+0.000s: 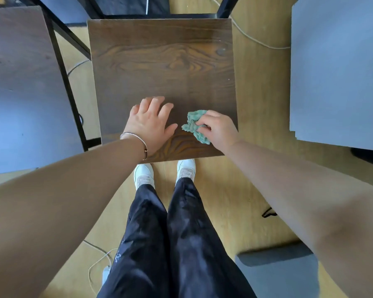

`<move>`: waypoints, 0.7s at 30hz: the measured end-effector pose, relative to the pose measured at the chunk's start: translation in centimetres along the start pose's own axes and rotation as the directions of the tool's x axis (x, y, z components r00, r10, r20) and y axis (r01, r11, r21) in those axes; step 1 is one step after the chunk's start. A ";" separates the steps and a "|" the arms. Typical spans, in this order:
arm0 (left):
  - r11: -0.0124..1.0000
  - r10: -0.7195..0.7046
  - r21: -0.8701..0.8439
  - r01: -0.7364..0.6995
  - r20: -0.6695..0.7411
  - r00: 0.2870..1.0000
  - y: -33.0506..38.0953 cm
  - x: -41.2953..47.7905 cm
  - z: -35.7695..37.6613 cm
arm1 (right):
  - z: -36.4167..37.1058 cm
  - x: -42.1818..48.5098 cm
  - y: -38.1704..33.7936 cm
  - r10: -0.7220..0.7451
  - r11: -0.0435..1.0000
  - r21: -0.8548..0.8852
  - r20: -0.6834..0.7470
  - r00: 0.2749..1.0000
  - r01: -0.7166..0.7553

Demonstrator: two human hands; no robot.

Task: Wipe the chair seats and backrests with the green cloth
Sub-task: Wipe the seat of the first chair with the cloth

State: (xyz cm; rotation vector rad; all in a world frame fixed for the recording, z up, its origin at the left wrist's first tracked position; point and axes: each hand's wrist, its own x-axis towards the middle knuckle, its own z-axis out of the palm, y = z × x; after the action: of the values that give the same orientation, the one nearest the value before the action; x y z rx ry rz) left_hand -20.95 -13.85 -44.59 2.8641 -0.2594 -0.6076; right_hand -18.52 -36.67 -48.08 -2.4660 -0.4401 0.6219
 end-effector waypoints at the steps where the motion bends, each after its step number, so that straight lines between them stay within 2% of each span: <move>1: 1.000 0.003 -0.002 -0.003 0.005 1.000 0.3 -0.5 0.3 | 0.3 -0.9 0.0 -0.003 1.000 -0.001 0.008 1.000 0.003; 12: 1.000 0.001 0.012 -0.001 0.029 1.000 1.7 -3.4 2.3 | 3.1 -8.1 -0.4 0.031 0.999 -0.037 0.027 0.999 -0.030; 18: 1.000 0.009 0.027 -0.009 0.010 1.000 1.5 -2.8 1.5 | 1.9 -7.4 -0.6 0.160 0.983 0.113 -0.132 0.978 -0.145; 21: 0.999 0.004 0.052 -0.004 0.005 1.000 1.2 -1.2 0.7 | 0.2 -4.5 -0.1 0.166 0.979 0.157 -0.260 0.951 -0.128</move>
State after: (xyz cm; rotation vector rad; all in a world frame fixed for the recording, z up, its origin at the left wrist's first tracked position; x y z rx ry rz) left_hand -22.44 -14.88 -44.48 2.9112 -0.2851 -0.6157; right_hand -22.43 -38.45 -46.71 -2.4179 -0.1014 0.3493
